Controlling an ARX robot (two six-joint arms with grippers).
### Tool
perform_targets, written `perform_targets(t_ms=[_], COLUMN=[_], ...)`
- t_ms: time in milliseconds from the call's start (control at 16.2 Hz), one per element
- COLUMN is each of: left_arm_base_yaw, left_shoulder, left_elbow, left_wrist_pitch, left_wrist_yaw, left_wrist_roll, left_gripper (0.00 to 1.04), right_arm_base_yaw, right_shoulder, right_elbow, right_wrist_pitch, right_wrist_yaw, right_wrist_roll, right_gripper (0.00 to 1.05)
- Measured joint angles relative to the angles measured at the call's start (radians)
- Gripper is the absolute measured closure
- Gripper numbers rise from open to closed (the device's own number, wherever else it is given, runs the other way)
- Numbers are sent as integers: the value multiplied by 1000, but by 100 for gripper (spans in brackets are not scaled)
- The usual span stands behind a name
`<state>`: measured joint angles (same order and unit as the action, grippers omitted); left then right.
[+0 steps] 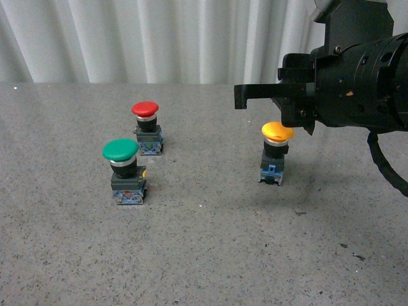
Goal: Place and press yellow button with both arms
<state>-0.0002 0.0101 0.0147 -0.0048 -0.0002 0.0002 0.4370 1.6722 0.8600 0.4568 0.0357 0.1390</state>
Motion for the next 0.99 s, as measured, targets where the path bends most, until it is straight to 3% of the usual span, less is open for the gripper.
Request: perform_targets(t_ms=[986], left_arm_base_yaw=[0], left_shoulder=[0], left_elbow=[0], left_wrist_pitch=[0], left_wrist_yaw=[0], left_wrist_roll=[0], left_gripper=[7], right_arm_base_yaw=[-13], right_shoulder=[79], right_elbow=[5], right_wrist_pitch=[-44], right_wrist_yaw=[-6], right_wrist_roll=[1], right_gripper=[103])
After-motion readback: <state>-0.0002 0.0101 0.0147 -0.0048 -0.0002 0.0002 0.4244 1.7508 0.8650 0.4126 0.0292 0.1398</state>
